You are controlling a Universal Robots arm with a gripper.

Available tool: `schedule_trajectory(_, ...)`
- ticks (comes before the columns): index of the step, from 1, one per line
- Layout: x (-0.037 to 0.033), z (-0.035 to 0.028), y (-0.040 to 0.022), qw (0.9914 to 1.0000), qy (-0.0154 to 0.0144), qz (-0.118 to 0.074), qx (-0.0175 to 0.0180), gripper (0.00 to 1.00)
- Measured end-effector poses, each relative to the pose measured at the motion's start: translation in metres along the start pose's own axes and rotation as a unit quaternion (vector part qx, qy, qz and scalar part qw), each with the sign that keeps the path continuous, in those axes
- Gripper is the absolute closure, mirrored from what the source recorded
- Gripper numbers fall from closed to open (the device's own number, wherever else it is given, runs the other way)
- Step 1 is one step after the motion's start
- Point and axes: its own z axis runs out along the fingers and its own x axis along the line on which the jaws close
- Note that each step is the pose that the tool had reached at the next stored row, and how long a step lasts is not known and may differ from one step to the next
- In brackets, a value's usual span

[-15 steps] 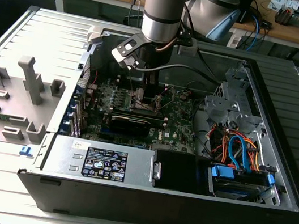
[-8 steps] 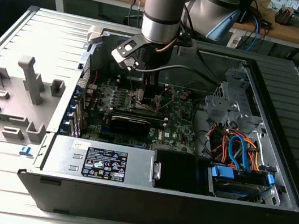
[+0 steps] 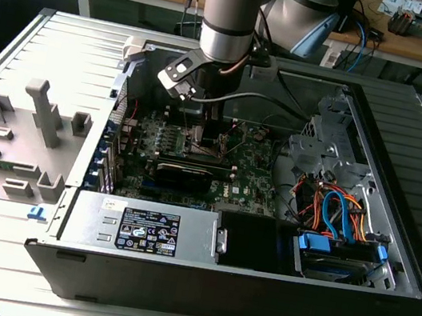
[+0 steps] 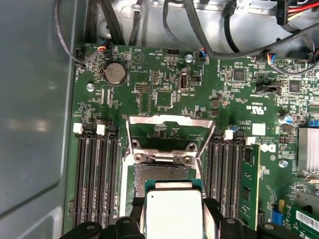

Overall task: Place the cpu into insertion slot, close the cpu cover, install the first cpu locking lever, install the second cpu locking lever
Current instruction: 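Place the cpu into insertion slot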

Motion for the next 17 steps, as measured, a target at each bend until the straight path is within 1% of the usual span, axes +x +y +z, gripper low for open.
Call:
schedule_trajectory(9, 0.0036, 0.0094, 0.0009, 1.0, -0.0001, 0.0, 0.0005, 0.45)
schedule_trajectory(17, 0.0039, 0.0127, 0.0008, 1.0, -0.0001, 0.001, 0.0006, 0.45)
